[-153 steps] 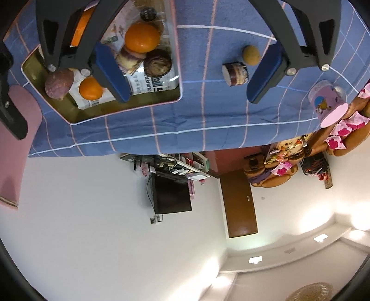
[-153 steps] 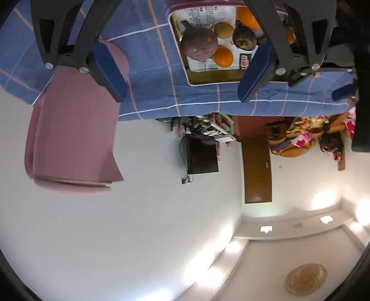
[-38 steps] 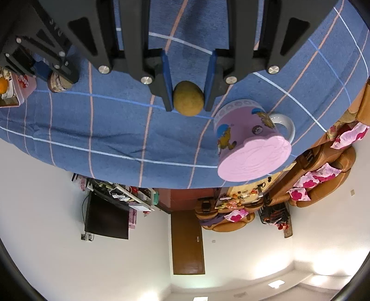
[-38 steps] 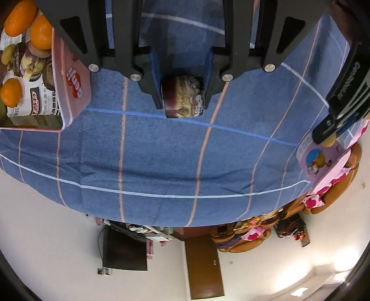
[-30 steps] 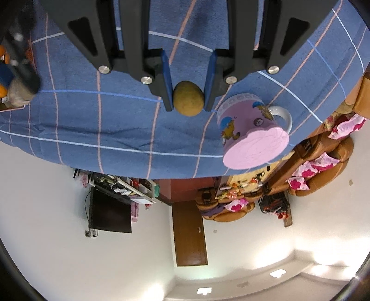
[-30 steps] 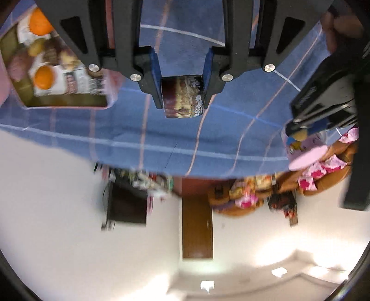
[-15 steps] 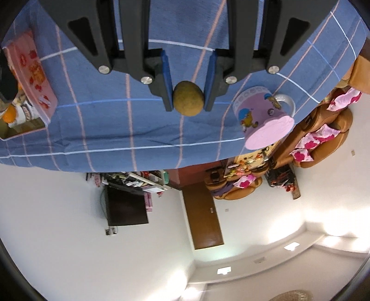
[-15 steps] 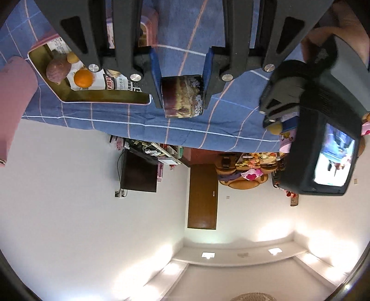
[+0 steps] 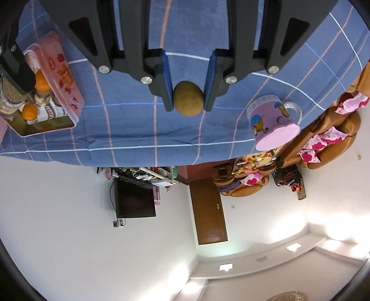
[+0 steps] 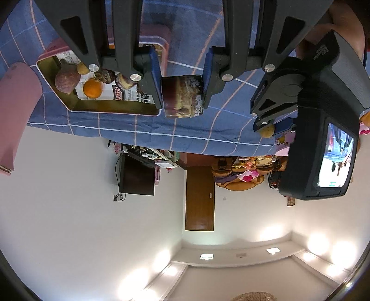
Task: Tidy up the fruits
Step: 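Carry the jar with the right tool while the left tool carries the kiwi over the tin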
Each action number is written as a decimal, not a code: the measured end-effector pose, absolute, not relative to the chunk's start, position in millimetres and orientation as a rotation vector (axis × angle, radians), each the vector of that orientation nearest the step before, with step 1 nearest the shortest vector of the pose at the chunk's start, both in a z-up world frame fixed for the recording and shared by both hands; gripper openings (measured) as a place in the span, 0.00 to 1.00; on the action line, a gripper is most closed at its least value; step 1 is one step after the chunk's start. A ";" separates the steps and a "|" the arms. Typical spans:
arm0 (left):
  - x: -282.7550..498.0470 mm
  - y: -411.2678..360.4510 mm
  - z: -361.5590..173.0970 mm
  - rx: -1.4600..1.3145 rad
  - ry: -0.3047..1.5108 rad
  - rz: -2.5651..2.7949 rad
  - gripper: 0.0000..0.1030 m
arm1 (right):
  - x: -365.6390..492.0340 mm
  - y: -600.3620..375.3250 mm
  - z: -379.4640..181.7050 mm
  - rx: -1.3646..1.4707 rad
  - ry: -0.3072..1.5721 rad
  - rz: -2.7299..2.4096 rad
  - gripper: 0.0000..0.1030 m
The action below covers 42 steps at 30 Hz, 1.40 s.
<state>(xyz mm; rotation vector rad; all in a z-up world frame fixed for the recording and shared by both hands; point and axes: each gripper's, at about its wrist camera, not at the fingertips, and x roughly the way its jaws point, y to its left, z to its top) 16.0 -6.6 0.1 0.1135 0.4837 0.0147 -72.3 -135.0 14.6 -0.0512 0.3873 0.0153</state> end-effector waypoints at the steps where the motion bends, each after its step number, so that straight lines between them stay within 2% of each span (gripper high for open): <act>1: 14.1 -8.1 -0.1 0.107 0.485 0.012 0.27 | -73.8 -137.5 14.7 -0.052 0.387 0.015 0.32; 42: -35.0 -74.6 5.8 0.110 0.431 -0.063 0.27 | -104.1 -196.5 15.8 -0.056 0.372 -0.027 0.32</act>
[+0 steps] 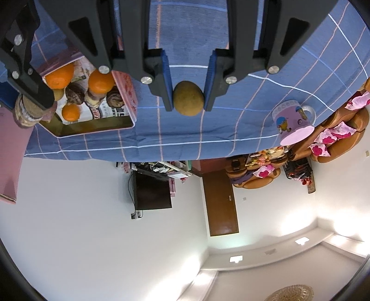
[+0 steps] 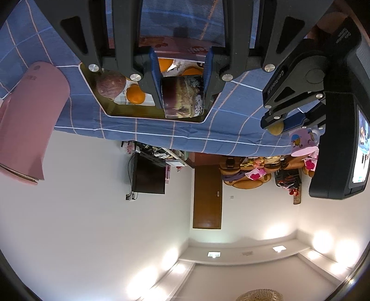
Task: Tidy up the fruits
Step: 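Carry the jar with the right tool while the left tool carries the kiwi over the tin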
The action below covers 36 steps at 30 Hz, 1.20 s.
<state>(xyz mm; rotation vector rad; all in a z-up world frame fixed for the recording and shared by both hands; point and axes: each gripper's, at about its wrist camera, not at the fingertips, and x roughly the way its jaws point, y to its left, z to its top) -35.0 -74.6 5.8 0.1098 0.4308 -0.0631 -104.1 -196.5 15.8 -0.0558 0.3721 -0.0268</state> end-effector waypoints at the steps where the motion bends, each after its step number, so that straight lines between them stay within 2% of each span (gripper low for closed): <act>1: -35.7 -75.6 5.6 0.110 0.430 -0.065 0.27 | -104.0 -197.3 16.1 -0.058 0.371 -0.028 0.32; 36: -56.8 -140.8 8.1 0.119 0.416 -0.191 0.27 | -124.9 -238.7 20.1 -0.089 0.343 -0.135 0.32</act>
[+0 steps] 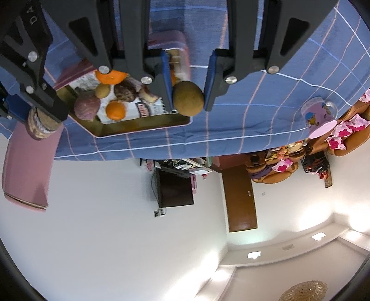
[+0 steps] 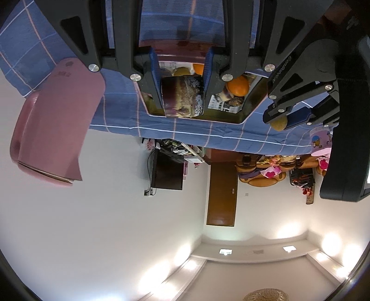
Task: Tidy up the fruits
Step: 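Carry the jar with the right tool while the left tool carries the kiwi over the tin, then lower the jar with the right tool while the left tool lowers the kiwi into the tin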
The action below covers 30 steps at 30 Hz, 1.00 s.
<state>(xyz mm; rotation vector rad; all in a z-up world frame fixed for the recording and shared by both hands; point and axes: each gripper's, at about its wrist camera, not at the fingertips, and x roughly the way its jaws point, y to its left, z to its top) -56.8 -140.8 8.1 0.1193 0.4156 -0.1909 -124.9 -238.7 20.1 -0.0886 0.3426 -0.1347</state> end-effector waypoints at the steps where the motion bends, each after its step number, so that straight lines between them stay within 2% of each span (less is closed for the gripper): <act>1: -57.1 -143.6 8.1 0.119 0.416 -0.199 0.27 | -125.5 -241.3 20.3 -0.090 0.341 -0.142 0.32; 20: -37.8 -206.2 7.5 0.067 0.475 -0.305 0.27 | -123.9 -296.8 24.0 -0.046 0.346 -0.287 0.32; 30: -31.4 -203.8 5.5 0.044 0.481 -0.351 0.27 | -114.0 -320.0 20.4 -0.016 0.377 -0.367 0.32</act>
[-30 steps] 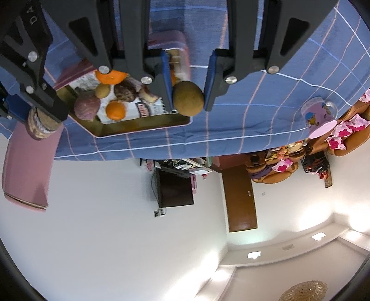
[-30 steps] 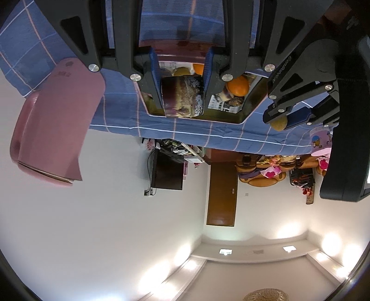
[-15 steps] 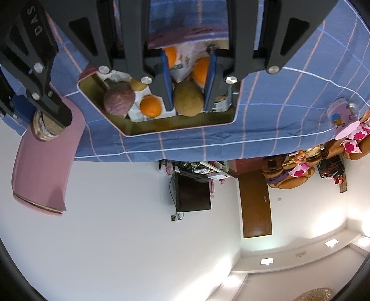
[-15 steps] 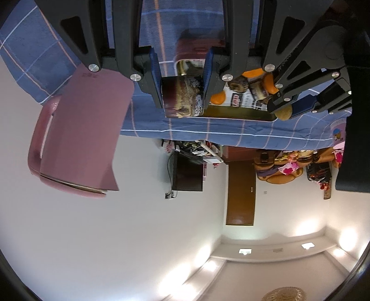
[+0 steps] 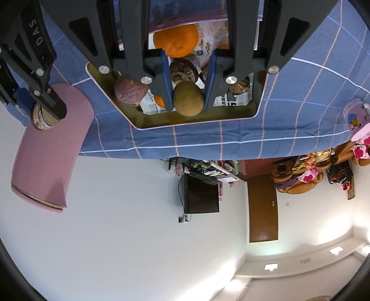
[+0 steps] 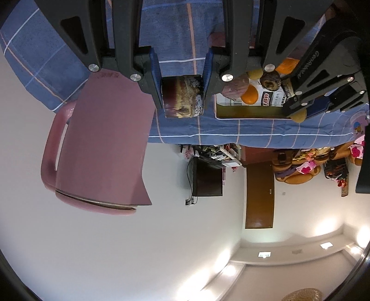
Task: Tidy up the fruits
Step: 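Lower the jar with the right tool while the left tool lowers the kiwi into the tin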
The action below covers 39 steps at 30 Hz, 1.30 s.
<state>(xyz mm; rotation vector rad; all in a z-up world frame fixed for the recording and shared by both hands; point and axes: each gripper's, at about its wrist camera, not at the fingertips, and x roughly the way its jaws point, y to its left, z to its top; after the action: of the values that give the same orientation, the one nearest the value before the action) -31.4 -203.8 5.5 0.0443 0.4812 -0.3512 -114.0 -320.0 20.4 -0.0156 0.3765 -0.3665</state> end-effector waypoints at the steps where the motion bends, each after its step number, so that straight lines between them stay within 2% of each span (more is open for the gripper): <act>1: -31.2 -202.9 6.4 0.041 0.482 -0.355 0.27 | -113.8 -319.3 21.3 -0.019 0.373 -0.370 0.32; 17: -19.1 -175.8 26.6 0.016 0.416 -0.287 0.27 | -89.0 -305.3 34.1 0.066 0.347 -0.333 0.32; 27: 16.4 -149.9 20.4 -0.010 0.468 -0.181 0.27 | -51.7 -275.5 42.9 0.075 0.314 -0.252 0.32; 39: 32.4 -175.8 8.7 0.048 0.543 -0.185 0.27 | -43.3 -286.7 36.8 0.071 0.351 -0.216 0.32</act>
<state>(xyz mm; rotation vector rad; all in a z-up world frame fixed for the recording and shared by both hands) 32.4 -175.8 8.7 0.0476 0.5432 -0.1847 -43.3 -286.7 36.8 0.0709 0.3514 -0.2158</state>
